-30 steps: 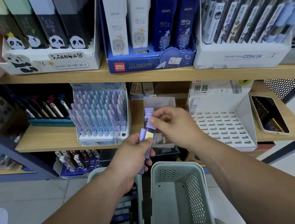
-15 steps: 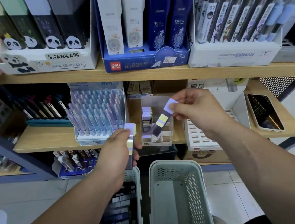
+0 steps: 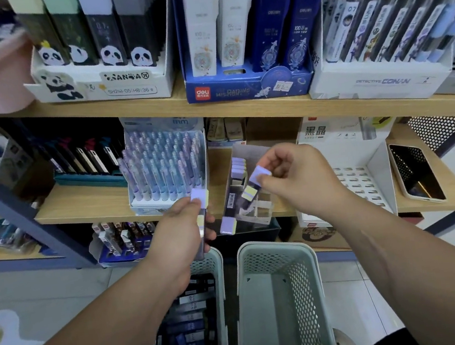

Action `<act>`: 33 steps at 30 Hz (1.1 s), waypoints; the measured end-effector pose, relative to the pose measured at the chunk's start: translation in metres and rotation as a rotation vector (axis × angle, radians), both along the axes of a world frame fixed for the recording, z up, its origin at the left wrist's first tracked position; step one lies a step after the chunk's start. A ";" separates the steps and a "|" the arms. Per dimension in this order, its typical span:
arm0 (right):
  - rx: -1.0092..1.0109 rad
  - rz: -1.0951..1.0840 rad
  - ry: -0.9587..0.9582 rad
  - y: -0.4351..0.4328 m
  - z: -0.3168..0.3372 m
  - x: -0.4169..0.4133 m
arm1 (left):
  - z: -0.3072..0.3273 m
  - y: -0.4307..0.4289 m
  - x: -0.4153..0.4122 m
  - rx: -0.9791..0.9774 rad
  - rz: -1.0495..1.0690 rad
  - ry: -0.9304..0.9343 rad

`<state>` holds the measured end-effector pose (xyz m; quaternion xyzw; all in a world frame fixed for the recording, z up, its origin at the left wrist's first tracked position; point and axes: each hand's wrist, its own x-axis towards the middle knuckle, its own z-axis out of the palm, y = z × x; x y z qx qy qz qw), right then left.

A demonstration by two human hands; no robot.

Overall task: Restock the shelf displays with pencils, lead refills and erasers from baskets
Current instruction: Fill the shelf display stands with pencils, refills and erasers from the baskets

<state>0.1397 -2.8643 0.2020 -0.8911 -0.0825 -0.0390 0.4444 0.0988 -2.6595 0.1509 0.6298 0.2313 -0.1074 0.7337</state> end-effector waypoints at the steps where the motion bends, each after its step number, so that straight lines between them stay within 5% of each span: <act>1: -0.022 -0.030 -0.019 0.002 -0.005 0.003 | -0.005 -0.005 -0.003 0.020 0.012 0.039; 12: -0.240 -0.010 -0.286 0.010 -0.042 0.014 | -0.038 -0.008 0.003 -0.085 0.048 0.134; 22: -0.342 -0.013 -0.219 0.014 -0.050 0.026 | -0.023 -0.018 0.011 -0.132 0.025 0.036; 33: -0.181 -0.072 -0.138 0.019 -0.041 0.031 | -0.007 -0.034 0.033 -0.205 -0.025 -0.046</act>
